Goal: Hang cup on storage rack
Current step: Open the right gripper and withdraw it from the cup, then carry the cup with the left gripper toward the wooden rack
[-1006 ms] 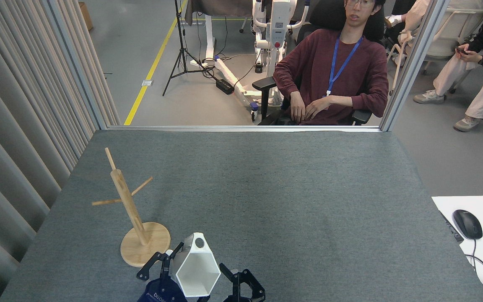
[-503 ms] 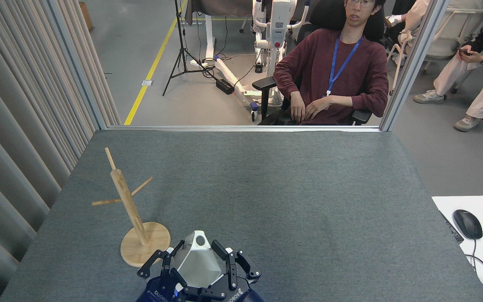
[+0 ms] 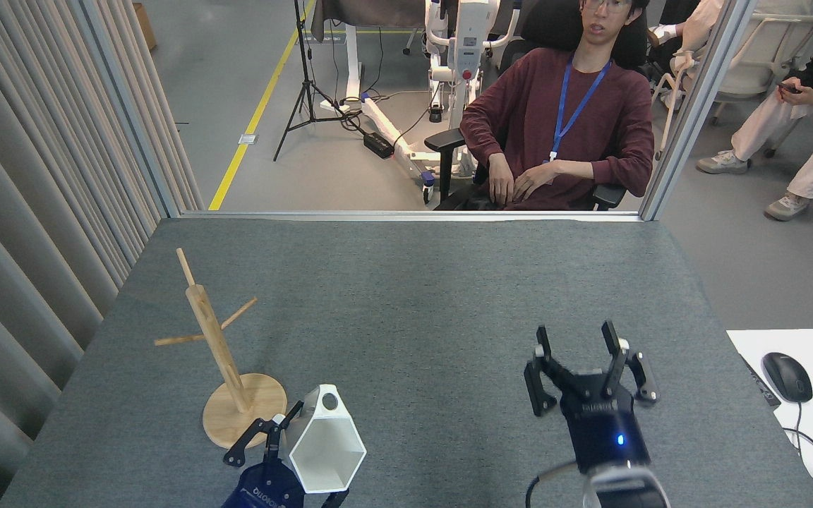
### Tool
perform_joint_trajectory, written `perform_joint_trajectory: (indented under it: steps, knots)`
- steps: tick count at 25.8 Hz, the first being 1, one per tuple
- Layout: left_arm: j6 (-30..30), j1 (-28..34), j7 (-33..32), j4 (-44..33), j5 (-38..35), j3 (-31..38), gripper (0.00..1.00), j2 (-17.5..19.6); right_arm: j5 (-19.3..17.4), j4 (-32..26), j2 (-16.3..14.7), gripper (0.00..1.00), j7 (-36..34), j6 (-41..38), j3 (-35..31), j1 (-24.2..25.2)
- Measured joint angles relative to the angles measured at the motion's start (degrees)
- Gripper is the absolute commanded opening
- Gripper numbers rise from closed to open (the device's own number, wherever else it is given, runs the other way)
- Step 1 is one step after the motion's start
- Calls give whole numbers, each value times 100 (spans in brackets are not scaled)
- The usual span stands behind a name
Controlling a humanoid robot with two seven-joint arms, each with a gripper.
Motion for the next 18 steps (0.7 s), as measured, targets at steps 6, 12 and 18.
perform_joint_trajectory:
  steps: [6, 12, 18]
  knots:
    - [-48, 99, -20, -318, 94, 657, 49, -18, 100, 426, 33, 98, -2136, 151, -37, 1231]
    - [-472, 309, -31, -468, 490, 1840, 40, 13, -799, 284, 202, 98, -1749, 248, -581, 1871]
    - [-241, 240, 12, -309, 363, 2516, 41, 26, -1003, 176, 208, 98, -1553, 124, -926, 2061]
